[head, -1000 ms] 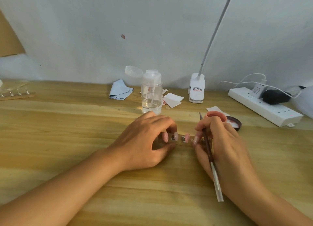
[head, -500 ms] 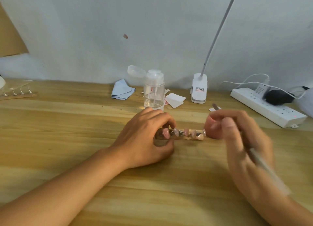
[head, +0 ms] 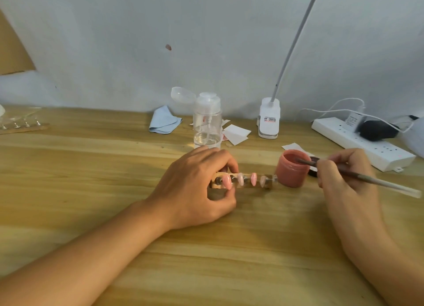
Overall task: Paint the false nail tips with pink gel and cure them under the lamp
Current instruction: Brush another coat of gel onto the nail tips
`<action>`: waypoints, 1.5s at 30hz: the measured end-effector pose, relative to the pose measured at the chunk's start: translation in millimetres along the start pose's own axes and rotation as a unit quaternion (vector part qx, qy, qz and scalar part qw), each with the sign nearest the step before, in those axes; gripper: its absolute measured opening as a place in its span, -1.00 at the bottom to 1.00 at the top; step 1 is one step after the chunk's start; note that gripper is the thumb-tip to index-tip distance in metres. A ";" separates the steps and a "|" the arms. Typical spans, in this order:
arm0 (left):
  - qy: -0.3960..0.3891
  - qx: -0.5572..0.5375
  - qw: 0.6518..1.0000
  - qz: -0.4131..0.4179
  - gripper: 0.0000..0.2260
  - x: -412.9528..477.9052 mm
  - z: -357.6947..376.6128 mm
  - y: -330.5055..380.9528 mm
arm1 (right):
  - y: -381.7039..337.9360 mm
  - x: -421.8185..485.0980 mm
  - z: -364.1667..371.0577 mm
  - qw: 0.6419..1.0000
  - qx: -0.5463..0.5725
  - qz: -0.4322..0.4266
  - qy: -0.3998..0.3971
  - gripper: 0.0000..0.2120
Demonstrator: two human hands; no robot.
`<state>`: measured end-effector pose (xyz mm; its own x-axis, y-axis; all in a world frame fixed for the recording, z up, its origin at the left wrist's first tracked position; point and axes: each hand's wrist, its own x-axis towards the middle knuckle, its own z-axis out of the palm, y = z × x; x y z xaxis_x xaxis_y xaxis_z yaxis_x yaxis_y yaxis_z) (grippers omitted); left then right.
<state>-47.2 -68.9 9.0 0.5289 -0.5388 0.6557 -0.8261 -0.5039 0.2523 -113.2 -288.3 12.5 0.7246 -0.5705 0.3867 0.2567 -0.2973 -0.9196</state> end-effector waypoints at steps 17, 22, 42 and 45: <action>0.028 -0.007 1.000 -0.001 -0.88 -2.0 1.4 1.3 | 7.1 7.9 4.0 0.998 -0.061 -0.013 -0.014 -0.89; 0.033 0.000 0.999 0.006 -0.88 -2.0 0.7 2.6 | 6.8 7.9 5.3 0.998 -0.061 -0.015 -0.009 -0.90; 0.026 -0.003 0.999 -0.028 -0.87 -3.4 2.0 -0.8 | -14.6 -32.3 20.6 0.986 0.110 -0.044 -0.118 -0.81; 0.026 0.000 0.999 -0.033 -0.86 -3.5 2.1 -0.5 | -16.4 -36.6 20.4 0.985 0.072 -0.078 -0.138 -0.87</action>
<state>-48.2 -68.2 5.1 0.5709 -0.4693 0.6737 -0.7900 -0.5374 0.2950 -130.9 -247.0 12.0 0.8108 -0.2904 0.5083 0.4522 -0.2407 -0.8588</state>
